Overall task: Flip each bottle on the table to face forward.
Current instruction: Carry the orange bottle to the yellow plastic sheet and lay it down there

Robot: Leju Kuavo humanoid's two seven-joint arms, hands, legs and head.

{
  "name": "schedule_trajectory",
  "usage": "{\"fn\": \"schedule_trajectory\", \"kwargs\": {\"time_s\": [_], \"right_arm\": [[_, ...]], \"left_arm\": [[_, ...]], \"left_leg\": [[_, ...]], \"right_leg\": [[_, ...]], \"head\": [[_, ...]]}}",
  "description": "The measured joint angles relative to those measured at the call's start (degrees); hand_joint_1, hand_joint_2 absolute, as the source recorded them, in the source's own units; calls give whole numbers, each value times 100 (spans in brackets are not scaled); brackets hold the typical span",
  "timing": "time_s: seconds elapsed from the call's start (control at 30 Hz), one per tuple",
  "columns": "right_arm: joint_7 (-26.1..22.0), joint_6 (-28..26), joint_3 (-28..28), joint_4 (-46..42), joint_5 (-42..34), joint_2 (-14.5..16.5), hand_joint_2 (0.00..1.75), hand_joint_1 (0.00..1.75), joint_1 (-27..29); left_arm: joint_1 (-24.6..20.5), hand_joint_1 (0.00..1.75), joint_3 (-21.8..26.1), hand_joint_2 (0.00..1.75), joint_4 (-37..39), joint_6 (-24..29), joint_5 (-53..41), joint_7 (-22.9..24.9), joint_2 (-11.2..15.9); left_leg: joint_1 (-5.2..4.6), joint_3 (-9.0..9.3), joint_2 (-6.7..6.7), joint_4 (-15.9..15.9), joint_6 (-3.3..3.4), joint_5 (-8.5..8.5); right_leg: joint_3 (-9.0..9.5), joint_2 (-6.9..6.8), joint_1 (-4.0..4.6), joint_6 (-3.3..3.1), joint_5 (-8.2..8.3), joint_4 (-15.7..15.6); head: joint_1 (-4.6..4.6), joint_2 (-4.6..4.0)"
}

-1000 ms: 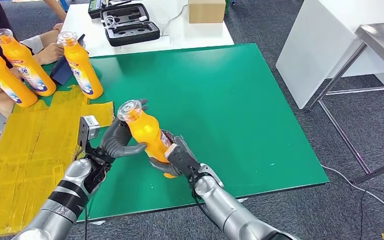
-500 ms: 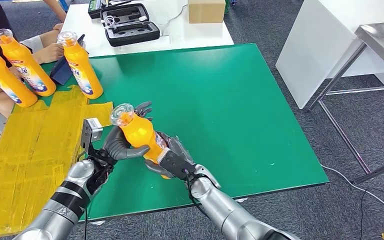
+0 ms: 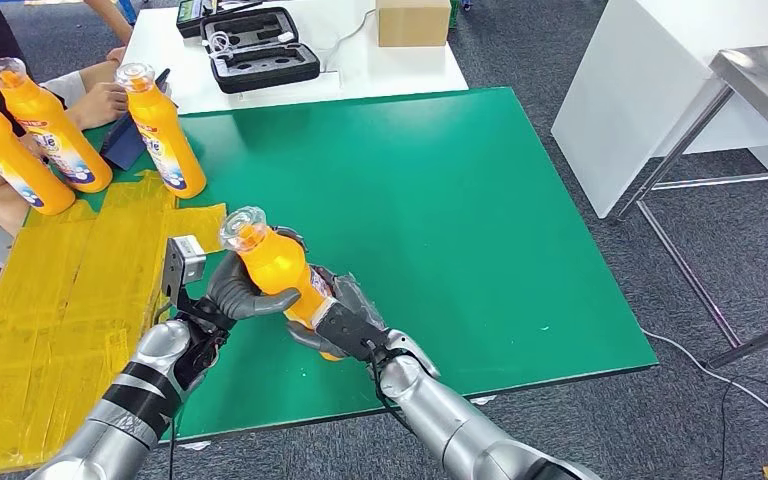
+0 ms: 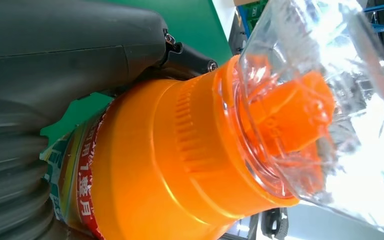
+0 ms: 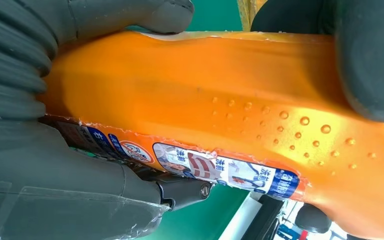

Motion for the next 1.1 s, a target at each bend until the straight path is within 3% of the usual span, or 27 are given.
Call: {"fn": "schedule_trajectory", "kwargs": {"time_s": [0.03, 0.13, 0.17, 0.3, 0.33, 0.47, 0.53, 0.63, 0.77, 0.9, 1.1], "right_arm": [[1, -12, 1, 0, -11, -1, 175, 162, 0], [3, -78, -2, -1, -124, -6, 175, 31, 0], [2, -104, -6, -9, -192, -11, 175, 0, 4], [61, -125, -81, -253, -575, -85, 0, 0, 105], [99, -117, -118, -357, -675, -115, 0, 0, 145], [363, 5, -407, -989, -1122, -279, 175, 0, 388], [540, 127, -608, -1428, -1285, -378, 175, 0, 539], [687, 243, -836, -1913, -1420, -477, 175, 0, 693], [795, 493, -1102, -2560, -1680, -614, 175, 0, 918], [819, 626, -1330, -3209, -1802, -785, 175, 0, 1139], [831, 635, -1492, -3713, -1856, -923, 175, 0, 1325]], "left_arm": [[1, 175, 0, 175, -3, 11, 3, -2, -1], [23, 175, 3, 175, -51, 143, 5, -13, -4], [37, 175, 9, 175, -83, 242, -14, -17, -4], [73, 175, 105, 175, -274, 919, -437, -62, 36], [72, 175, 143, 175, -316, 1189, -671, -77, 61], [-65, 175, 309, 175, -329, 3053, -2577, -3, 213], [-258, 175, 419, 175, -182, 3862, -3695, 140, 308], [-530, 175, 529, 175, 92, 4418, -4707, 386, 425], [-1052, 175, 496, 175, 834, 5107, -6867, 1371, 630], [-1606, 175, 304, 175, 1730, 5304, -9103, 2450, 919], [-1959, 175, 52, 175, 2477, 5048, -9646, 2698, 1101]], "left_leg": [[0, 0, 0, 0, 0, 0], [0, 0, 0, 0, 0, 0], [0, 0, 0, 0, 0, 0], [0, -1, 0, 0, 0, 0], [0, 0, 0, 0, 0, 0], [1, 0, 0, 0, -1, 1], [2, 0, -1, 0, -3, 3], [2, 0, -1, 0, -6, 5], [1, 0, 0, 1, -6, 5], [1, 1, 9, 1, -6, 5], [1, 0, 15, 1, -6, 5]], "right_leg": [[0, 0, 0, 0, 0, 0], [0, 0, 0, 0, 0, 0], [0, 0, 0, 0, 0, 0], [0, 0, 0, 0, 0, 0], [-1, 0, 0, 0, 0, 0], [-4, 0, 2, -1, 0, 0], [-3, -1, 3, -1, 0, 0], [-2, -1, 3, -1, 1, 1], [-3, 0, 1, -1, 3, 1], [-4, 5, 1, -2, 4, 1], [-6, 7, 2, -3, 3, 1]], "head": [[0, 0], [0, 0], [1, 0], [0, 0], [0, 0], [-2, 0], [-2, 0], [-2, 0], [1, 0], [-1, 0], [-1, 0]]}}
